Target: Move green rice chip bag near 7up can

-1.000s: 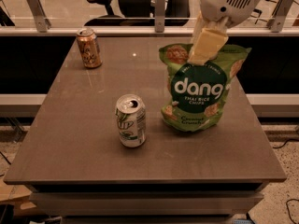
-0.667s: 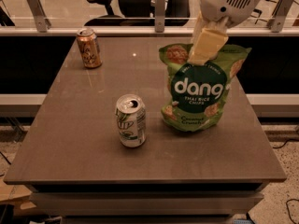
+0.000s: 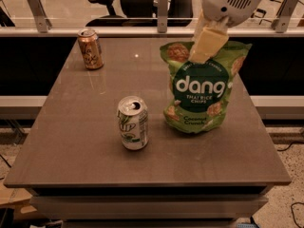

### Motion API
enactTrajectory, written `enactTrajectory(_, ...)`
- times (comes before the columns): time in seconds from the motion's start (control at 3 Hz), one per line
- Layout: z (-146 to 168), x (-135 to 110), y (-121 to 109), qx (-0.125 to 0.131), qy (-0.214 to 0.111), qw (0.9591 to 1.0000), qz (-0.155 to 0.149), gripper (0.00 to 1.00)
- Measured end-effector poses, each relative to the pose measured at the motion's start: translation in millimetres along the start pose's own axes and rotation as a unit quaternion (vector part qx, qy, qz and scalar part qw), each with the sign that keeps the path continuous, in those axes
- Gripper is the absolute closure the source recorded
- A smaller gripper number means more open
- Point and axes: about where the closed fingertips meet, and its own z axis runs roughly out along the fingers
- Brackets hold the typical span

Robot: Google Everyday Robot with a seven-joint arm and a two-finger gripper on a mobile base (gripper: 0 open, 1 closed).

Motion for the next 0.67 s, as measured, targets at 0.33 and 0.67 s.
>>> enactTrajectory(0.33,1.4,-5.2,-7.2,0.012,-0.008,0.9999,-0.001,0.36)
enactTrajectory(0.67,2.2,-9.0,-12.5,0.021,-0.014,0.9997,-0.001,0.13)
